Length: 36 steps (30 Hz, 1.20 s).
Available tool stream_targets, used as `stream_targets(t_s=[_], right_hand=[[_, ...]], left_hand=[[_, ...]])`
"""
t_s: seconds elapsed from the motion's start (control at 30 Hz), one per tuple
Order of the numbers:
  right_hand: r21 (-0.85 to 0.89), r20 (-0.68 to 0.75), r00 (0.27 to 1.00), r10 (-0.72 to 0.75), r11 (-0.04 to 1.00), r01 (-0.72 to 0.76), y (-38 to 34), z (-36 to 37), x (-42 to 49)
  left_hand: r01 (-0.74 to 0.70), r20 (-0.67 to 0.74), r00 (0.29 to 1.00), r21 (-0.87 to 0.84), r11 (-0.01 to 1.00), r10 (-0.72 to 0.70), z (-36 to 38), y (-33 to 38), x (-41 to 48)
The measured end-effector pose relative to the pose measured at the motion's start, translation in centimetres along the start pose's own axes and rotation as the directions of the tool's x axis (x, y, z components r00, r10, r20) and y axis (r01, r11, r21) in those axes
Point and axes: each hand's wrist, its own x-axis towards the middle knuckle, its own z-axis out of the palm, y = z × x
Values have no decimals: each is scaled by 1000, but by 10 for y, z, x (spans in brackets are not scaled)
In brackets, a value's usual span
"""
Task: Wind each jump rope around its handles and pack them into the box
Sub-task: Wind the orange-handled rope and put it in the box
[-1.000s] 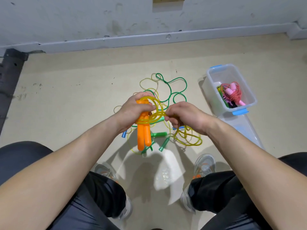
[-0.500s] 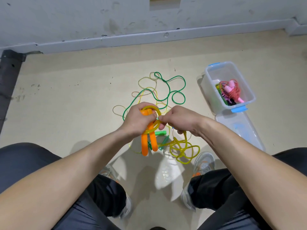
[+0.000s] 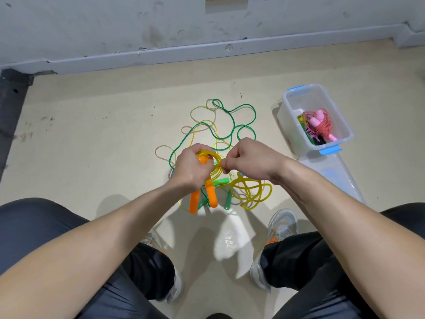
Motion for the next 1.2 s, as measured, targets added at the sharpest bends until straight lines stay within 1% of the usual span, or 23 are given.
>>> stream_targets(t_s=[0.17, 0.4, 0.5, 0.57, 0.63, 0.7, 0.73, 0.83, 0.9, 0.97, 1.03, 1.1, 1.2], right_hand=[[-24, -18, 1000, -24, 999, 23, -2, -3, -3], [50, -22, 998, -58, 997, 59, -3, -3, -7], [142, 11, 999, -31, 989, 29, 1, 4, -4], [219, 52, 998, 19, 975, -30, 3, 9, -1], [290, 121, 993, 13, 956, -48, 4, 8, 2], [337, 178, 984, -24, 941, -38, 7, 4, 2], [366, 190, 981, -30, 930, -42, 10, 2, 2], [483, 239, 970, -30, 871, -92, 22, -4, 4], [605, 321, 944, -75, 783, -144, 30, -8, 4], [715, 401, 897, -186, 676, -180, 38, -10, 4], [768, 426, 862, -274, 614, -184, 43, -12, 5], [773, 420, 863, -282, 609, -177, 45, -14, 6], [732, 379, 901, -212, 665, -151, 47, -16, 6]], left_hand=[[15, -24, 1000, -11, 1000, -15, -3, 0, 6], [12, -46, 999, -48, 999, -14, -8, 2, 13], [43, -58, 997, -110, 993, -49, -6, 3, 8], [85, -72, 992, -194, 977, -101, -5, 1, 6], [125, -73, 986, -277, 953, -151, -5, 2, 6], [182, -21, 979, -339, 923, -201, -6, 3, 7], [215, 35, 975, -381, 899, -218, -7, 5, 6], [273, 200, 959, -474, 837, -199, -12, 12, 2], [315, 312, 936, -529, 788, -165, -19, 17, 1], [389, 450, 885, -568, 725, -122, -27, 19, 3], [452, 557, 827, -589, 670, -68, -34, 17, 5], [477, 600, 800, -607, 635, -28, -36, 16, 6], [458, 568, 822, -610, 647, -47, -32, 17, 5]])
